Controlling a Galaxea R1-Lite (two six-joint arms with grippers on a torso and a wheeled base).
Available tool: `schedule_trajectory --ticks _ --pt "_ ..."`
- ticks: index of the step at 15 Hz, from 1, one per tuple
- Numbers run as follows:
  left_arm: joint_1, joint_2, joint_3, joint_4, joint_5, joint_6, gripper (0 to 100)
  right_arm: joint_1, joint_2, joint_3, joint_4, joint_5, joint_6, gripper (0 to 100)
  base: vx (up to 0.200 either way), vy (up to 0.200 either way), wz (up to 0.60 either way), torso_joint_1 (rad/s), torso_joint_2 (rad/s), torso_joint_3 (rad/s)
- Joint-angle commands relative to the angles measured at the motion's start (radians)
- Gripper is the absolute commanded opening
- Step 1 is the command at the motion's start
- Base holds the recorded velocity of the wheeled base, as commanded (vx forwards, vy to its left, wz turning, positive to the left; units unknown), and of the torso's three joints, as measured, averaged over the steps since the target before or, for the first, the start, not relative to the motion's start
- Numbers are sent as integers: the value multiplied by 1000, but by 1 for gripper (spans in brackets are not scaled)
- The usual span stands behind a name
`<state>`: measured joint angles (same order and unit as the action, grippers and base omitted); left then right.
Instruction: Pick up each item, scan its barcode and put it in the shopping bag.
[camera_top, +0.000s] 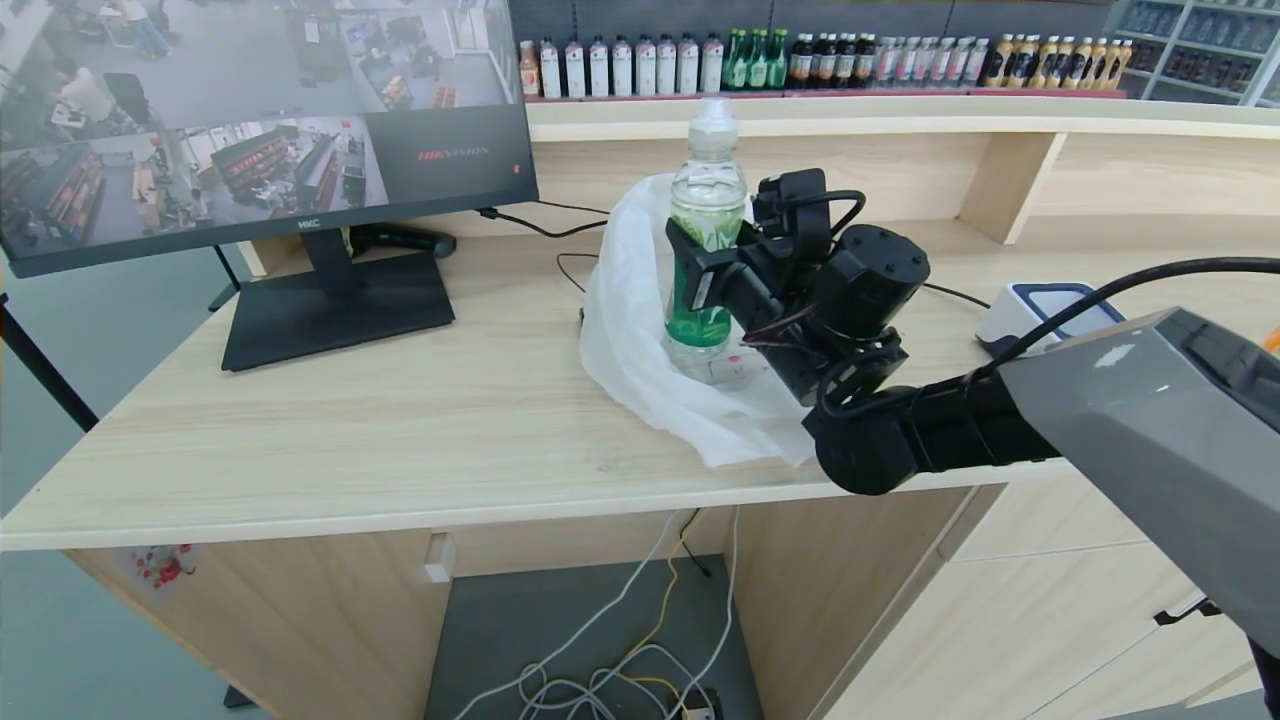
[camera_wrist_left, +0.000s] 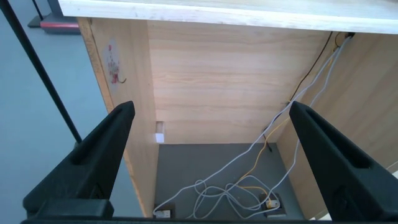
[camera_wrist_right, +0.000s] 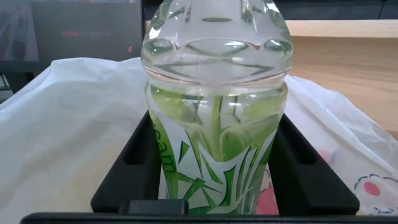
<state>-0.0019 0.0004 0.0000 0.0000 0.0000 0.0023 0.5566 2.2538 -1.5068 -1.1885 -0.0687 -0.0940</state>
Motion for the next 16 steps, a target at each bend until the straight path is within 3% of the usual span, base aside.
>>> schedule_trajectory --ticks 1,16 --pt "0 0 0 0 0 -1 100 2 9 5 3 0 10 0 0 0 0 0 0 0" --pt "0 0 0 0 0 1 100 5 4 60 1 -6 4 0 0 0 0 0 0 0"
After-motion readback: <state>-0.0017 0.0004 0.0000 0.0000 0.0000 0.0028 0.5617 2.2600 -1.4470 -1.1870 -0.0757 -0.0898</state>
